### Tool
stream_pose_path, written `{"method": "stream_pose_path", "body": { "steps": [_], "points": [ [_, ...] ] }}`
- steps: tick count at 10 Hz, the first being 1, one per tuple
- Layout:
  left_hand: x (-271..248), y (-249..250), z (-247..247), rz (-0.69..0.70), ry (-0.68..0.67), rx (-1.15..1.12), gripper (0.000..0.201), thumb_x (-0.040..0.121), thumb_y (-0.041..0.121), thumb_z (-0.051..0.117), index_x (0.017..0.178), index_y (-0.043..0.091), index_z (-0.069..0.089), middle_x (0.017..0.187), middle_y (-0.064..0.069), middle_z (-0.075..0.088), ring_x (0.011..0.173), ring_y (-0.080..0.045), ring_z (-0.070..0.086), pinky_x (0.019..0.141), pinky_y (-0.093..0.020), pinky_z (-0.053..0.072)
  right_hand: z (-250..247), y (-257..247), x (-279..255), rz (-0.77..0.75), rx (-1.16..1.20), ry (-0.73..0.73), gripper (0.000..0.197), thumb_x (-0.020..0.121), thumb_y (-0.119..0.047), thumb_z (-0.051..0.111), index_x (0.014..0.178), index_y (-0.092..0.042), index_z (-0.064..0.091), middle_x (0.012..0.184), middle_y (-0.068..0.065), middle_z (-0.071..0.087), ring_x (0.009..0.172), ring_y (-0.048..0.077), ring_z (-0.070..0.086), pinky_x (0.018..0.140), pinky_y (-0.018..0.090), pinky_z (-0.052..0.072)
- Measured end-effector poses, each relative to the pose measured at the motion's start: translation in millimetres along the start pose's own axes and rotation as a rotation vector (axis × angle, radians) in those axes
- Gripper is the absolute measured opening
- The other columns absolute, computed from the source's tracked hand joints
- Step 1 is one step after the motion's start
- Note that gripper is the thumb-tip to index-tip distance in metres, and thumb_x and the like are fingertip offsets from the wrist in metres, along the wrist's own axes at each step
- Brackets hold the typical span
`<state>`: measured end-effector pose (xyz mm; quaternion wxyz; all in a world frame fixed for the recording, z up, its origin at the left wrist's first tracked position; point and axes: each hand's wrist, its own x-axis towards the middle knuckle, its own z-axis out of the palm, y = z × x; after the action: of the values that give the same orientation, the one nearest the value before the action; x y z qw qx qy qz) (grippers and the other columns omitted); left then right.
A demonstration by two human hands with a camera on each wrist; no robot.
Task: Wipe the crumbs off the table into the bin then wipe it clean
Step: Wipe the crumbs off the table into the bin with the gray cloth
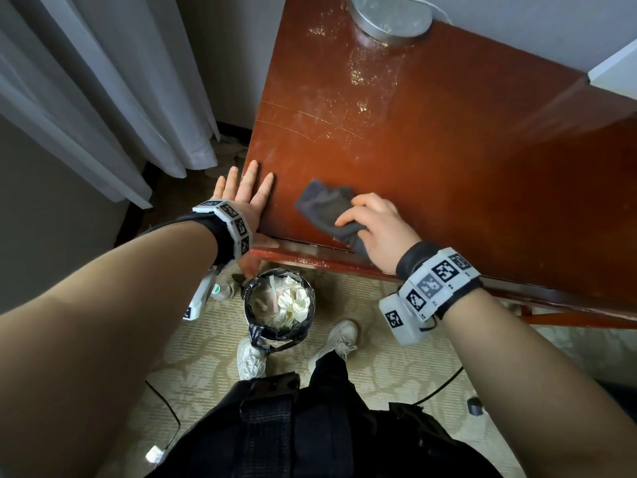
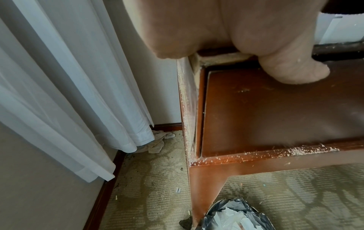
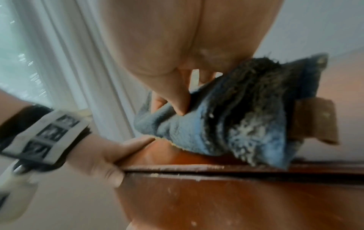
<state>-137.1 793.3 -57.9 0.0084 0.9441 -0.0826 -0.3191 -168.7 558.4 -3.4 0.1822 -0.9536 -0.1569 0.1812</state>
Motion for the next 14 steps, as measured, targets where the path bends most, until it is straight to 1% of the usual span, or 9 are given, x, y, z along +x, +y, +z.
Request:
{"method": "stream_pose_path", "body": {
  "steps": [3, 5, 6, 7, 8, 11, 12, 13, 14],
  "points": [
    [-1.6, 1.4, -2.4, -0.009, -0.019, 0.002, 0.124, 0.068, 0.072, 0.059, 0.141, 0.026, -0.031, 0.146, -0.005, -0.04, 0.14, -0.032, -0.024, 0.117, -0.045, -0.008, 23.8, 27.4, 20.9, 0.467, 0.031, 0.214, 0.052, 0.092, -0.002, 0.038, 0.14, -0.024, 0.039, 0.148, 0.005, 0.027, 0.13, 0.03, 0.027, 0.108, 0.037, 0.03],
    [0.2, 0.4, 0.8, -0.016, -0.004, 0.053, 0.135, 0.066, 0.06, 0.073, 0.139, 0.026, -0.035, 0.145, -0.007, -0.042, 0.14, -0.033, -0.024, 0.114, -0.044, -0.01, 31.6, -9.5, -3.6, -0.03, -0.026, -0.22, 0.064, 0.089, 0.009, 0.036, 0.139, -0.03, 0.042, 0.15, -0.001, 0.024, 0.136, 0.022, 0.021, 0.112, 0.028, 0.02],
    [1.3, -0.5, 0.8, -0.021, -0.011, 0.064, 0.137, 0.068, 0.045, 0.079, 0.138, 0.027, -0.036, 0.143, -0.007, -0.043, 0.14, -0.033, -0.023, 0.114, -0.044, -0.009, 12.2, 5.0, -7.0, -0.028, 0.054, -0.077, 0.059, 0.089, 0.01, 0.035, 0.135, -0.025, 0.049, 0.145, 0.007, 0.031, 0.134, 0.024, 0.026, 0.108, 0.021, 0.016],
    [0.3, -0.7, -0.9, -0.01, -0.029, 0.051, 0.139, 0.064, 0.053, 0.079, 0.138, 0.027, -0.036, 0.143, -0.007, -0.044, 0.139, -0.033, -0.025, 0.114, -0.044, -0.01, -4.2, 48.2, 5.6, 0.392, 0.135, 0.332, 0.053, 0.09, 0.005, 0.037, 0.135, -0.021, 0.048, 0.143, 0.011, 0.031, 0.131, 0.029, 0.03, 0.11, 0.027, 0.021],
    [-3.2, -0.2, -2.8, 0.007, -0.039, 0.002, 0.133, 0.063, 0.07, 0.067, 0.14, 0.027, -0.033, 0.145, -0.005, -0.042, 0.139, -0.032, -0.026, 0.115, -0.045, -0.01, -2.1, 65.8, 19.2, 0.845, 0.099, 0.298, 0.051, 0.093, -0.01, 0.042, 0.142, -0.024, 0.037, 0.148, 0.009, 0.02, 0.131, 0.032, 0.025, 0.112, 0.039, 0.024],
    [-7.8, 5.1, -4.1, -0.006, 0.049, -0.125, 0.082, 0.09, 0.061, 0.034, 0.147, 0.03, -0.017, 0.151, 0.002, -0.032, 0.142, -0.027, -0.021, 0.117, -0.039, -0.01, 25.4, 16.1, 0.7, 0.0, 0.0, -0.109, 0.062, 0.091, 0.006, 0.036, 0.144, -0.025, 0.033, 0.15, 0.007, 0.018, 0.135, 0.026, 0.021, 0.111, 0.029, 0.021],
    [-6.1, 4.2, -3.7, -0.01, 0.036, -0.12, 0.084, 0.089, 0.062, 0.033, 0.146, 0.031, -0.019, 0.15, 0.002, -0.034, 0.141, -0.027, -0.022, 0.117, -0.039, -0.01, 0.4, 50.5, 10.2, 0.292, 0.124, 0.248, 0.05, 0.093, 0.0, 0.038, 0.139, -0.019, 0.042, 0.142, 0.013, 0.031, 0.126, 0.026, 0.035, 0.103, 0.028, 0.03],
    [-4.7, 4.5, -2.3, -0.016, 0.038, -0.146, 0.084, 0.088, 0.064, 0.034, 0.145, 0.032, -0.02, 0.15, 0.004, -0.035, 0.141, -0.027, -0.023, 0.116, -0.04, -0.01, -20.8, 77.4, 35.0, 0.851, 0.401, 0.511, 0.043, 0.097, -0.02, 0.042, 0.139, -0.018, 0.036, 0.14, 0.01, 0.034, 0.12, 0.025, 0.043, 0.094, 0.031, 0.037],
    [-5.5, 3.3, 4.0, -0.023, 0.083, -0.217, 0.085, 0.088, 0.061, 0.039, 0.146, 0.032, -0.017, 0.151, 0.005, -0.032, 0.142, -0.026, -0.021, 0.116, -0.041, -0.009, -18.2, 63.5, 53.7, 0.84, 0.145, 0.245, 0.055, 0.093, -0.013, 0.043, 0.145, -0.018, 0.028, 0.147, 0.017, 0.022, 0.134, 0.033, 0.027, 0.107, 0.04, 0.027]
  ]
}}
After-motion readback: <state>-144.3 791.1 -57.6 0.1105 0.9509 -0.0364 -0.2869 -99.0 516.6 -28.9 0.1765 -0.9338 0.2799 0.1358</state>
